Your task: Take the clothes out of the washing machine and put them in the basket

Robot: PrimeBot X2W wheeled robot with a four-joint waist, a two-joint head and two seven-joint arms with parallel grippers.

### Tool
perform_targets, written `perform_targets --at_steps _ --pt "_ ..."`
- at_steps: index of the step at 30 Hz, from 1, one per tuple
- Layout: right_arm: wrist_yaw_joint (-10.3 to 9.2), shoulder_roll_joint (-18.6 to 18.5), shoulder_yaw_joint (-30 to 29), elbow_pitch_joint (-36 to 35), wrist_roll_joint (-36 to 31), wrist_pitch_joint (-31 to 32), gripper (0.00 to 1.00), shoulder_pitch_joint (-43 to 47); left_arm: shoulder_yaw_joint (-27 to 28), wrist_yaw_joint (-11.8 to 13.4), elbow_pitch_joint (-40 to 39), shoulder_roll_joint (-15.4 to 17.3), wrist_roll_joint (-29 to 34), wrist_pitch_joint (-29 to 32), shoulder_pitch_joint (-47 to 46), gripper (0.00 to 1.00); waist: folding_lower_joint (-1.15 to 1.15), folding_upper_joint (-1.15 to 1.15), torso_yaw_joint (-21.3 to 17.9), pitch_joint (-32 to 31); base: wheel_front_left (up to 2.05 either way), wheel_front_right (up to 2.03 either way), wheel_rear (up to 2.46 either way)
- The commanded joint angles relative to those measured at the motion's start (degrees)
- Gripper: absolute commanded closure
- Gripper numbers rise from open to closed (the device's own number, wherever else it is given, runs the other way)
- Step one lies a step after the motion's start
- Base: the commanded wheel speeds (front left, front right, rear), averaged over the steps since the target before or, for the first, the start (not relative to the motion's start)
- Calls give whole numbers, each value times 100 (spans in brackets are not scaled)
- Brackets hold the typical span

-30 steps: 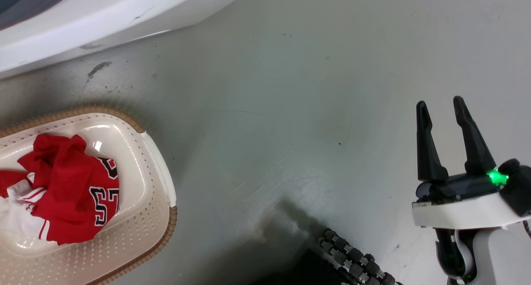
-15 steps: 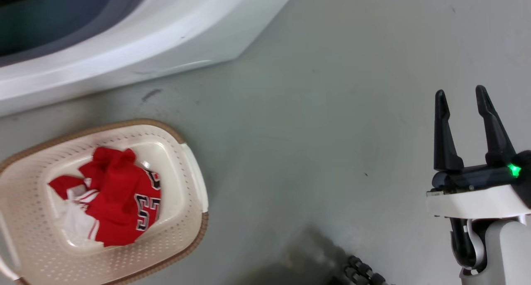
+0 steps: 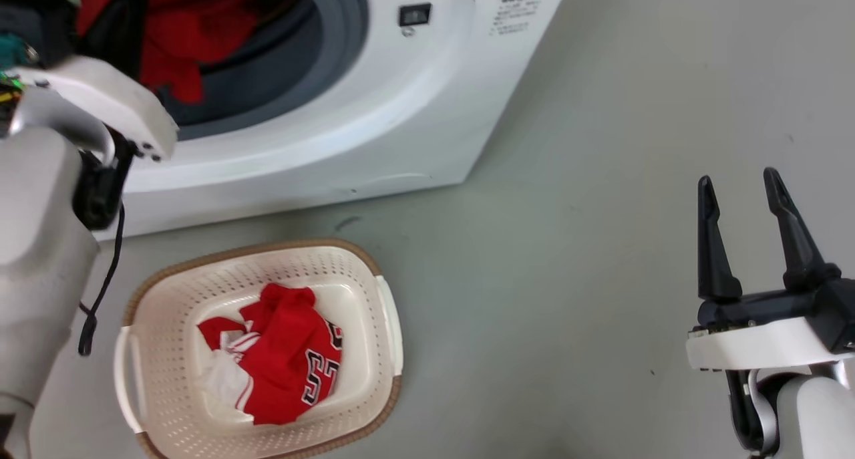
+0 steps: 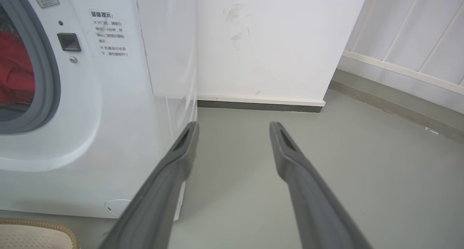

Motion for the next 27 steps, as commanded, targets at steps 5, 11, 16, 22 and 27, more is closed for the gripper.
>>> perform_targets --at_steps 5,11,16,22,27 --pt "-8 0 -35 107 -116 -12 0 191 208 380 -825 -88 230 -213 669 100 1 0 443 -657 0 0 0" --pt "-7 2 -93 192 -231 -12 0 302 943 707 -2576 -235 763 -212 1700 100 1 0 692 -1040 0 0 0" --pt "-7 1 -111 245 -285 -12 0 353 1250 794 -3614 -325 952 -214 2533 100 1 0 875 -1304 0 0 0" --pt "-7 0 -164 283 -322 -12 0 408 1223 840 -4454 -423 854 -210 3448 100 1 0 1056 -1471 0 0 0" --pt "-7 0 -175 276 -328 -12 0 433 992 819 -4765 -416 826 -98 3898 100 1 0 1145 -1457 0 0 0"
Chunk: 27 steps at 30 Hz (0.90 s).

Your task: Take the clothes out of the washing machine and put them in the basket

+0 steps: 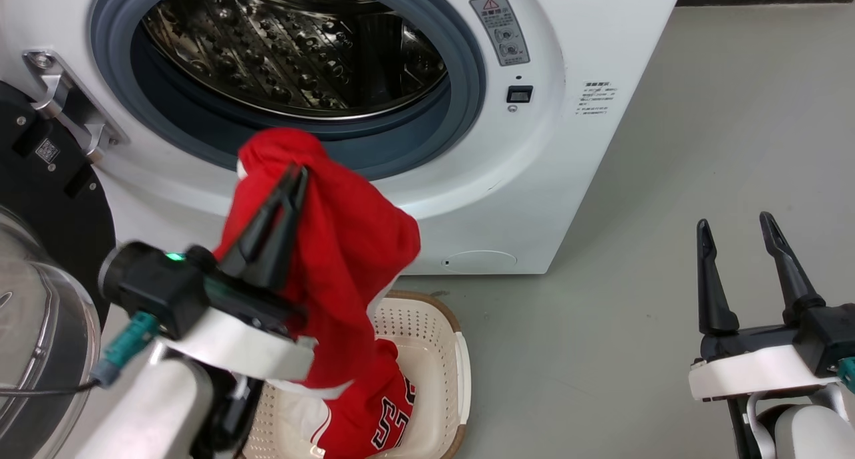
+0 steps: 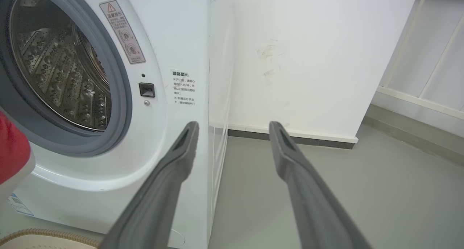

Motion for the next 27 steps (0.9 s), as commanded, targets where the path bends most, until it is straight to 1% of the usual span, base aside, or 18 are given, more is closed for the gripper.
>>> perform_targets --at_steps 1,2,6,10,12,17,19,27 --pt "-6 3 4 5 -1 -12 0 37 -45 21 -51 -42 -12 15 106 100 1 0 27 19 0 0 0" --pt "-6 3 9 4 -12 -12 0 29 -120 -5 -41 -28 -1 55 199 100 1 0 36 39 0 0 0" --pt "-6 3 17 -15 -44 -12 0 -43 -376 -118 141 -155 -88 82 399 100 1 0 57 179 0 0 0" --pt "-6 2 31 -34 -103 -12 0 -113 -658 -286 605 -253 48 66 373 100 1 0 32 391 0 0 0" --pt "-6 3 30 -62 -132 -12 0 -157 -803 -382 880 -414 21 56 342 100 1 0 20 488 0 0 0" --pt "-6 3 12 -151 -207 -12 0 -238 -1152 -635 1565 -629 171 23 171 100 1 0 -93 838 0 0 0" --pt "-6 3 16 -186 -223 -12 0 -286 -1272 -700 1864 -713 269 2 67 100 1 0 -146 998 0 0 0" --pt "-6 3 23 -336 -214 -12 0 -423 -1421 -929 3286 -1117 405 -89 -595 100 1 0 -386 1793 0 0 0"
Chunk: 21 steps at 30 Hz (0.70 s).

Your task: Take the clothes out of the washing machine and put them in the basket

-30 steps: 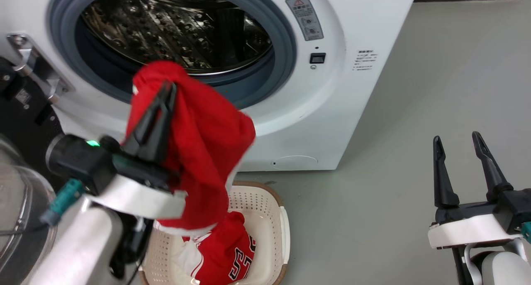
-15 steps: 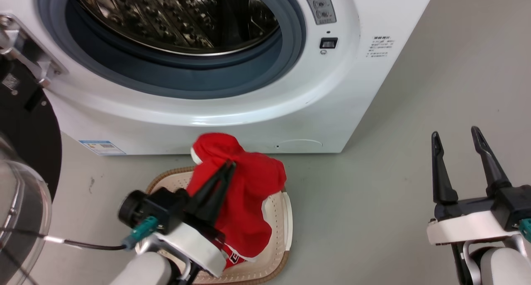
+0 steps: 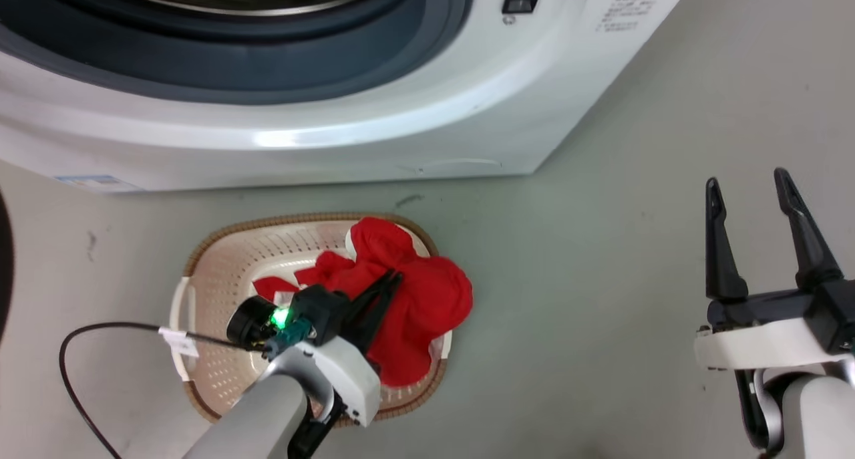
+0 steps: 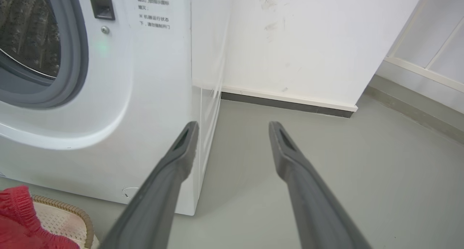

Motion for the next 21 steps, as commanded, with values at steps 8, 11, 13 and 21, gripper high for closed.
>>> perform_targets --at_steps 8,11,13,21 --pt "-6 5 17 -163 109 -12 0 -296 -42 -154 1442 -325 62 -61 -865 100 0 0 -444 988 0 0 0" --pt "-6 6 44 -198 173 -11 0 -355 -48 -175 1902 -378 108 -57 -1120 100 0 0 -549 1191 0 0 0" --pt "-7 4 88 -199 232 -11 0 -399 -21 -169 2214 -380 170 -58 -1286 100 0 0 -635 1298 0 0 0" --pt "-6 6 174 -208 380 -11 0 -551 138 -179 3313 -525 150 -54 -1744 100 0 0 -851 1609 0 0 0"
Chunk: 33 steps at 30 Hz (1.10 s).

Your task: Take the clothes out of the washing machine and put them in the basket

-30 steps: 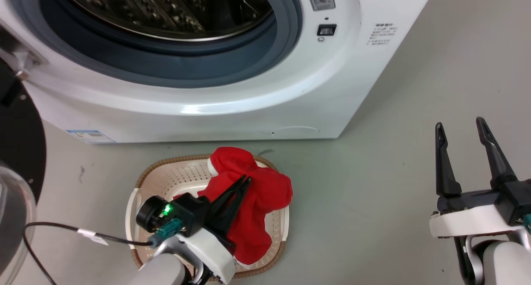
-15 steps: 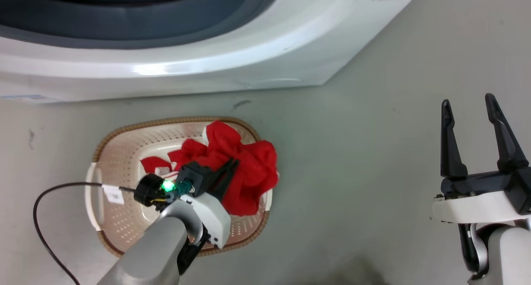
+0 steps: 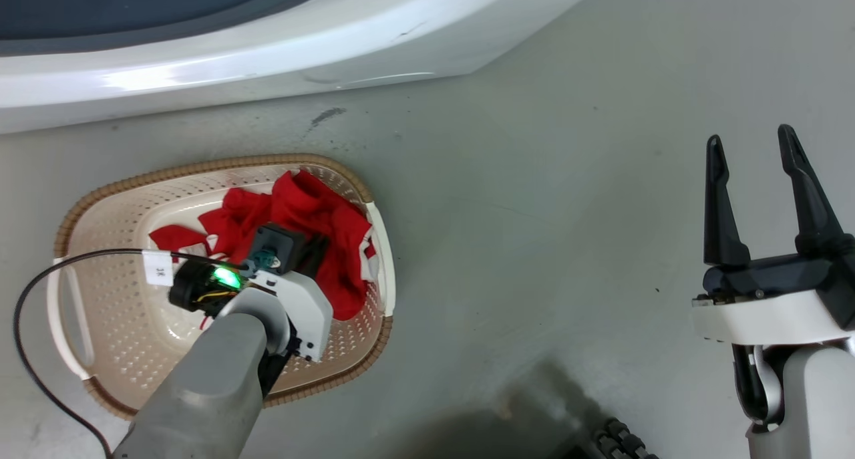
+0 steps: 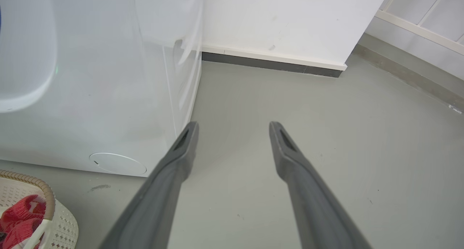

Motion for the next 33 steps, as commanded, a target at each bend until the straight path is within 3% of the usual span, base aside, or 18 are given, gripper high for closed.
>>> perform_targets --at_steps 1,6,8,15,19,33 --pt "-6 7 37 -1 35 -11 0 -149 38 0 171 -39 15 -16 -131 100 -1 0 -98 91 0 0 0" --pt "-6 7 86 35 98 -11 0 -189 160 26 637 -124 -31 -16 -223 100 -1 0 -169 153 0 0 0" --pt "-7 7 84 48 115 -11 0 -199 228 174 685 -143 -4 -16 -271 0 -1 0 -159 156 0 0 0" --pt "-6 6 6 155 3 -11 0 -211 426 230 269 -249 150 -16 -19 0 -1 0 63 -246 0 0 0" --pt "-6 5 -49 236 -72 -11 0 -227 545 487 -387 -199 514 -16 213 0 -1 0 258 -705 0 0 0" --pt "-6 3 -274 529 -339 -11 0 127 2114 422 -2389 -372 712 -16 1259 0 -1 0 1032 -2256 0 0 0"
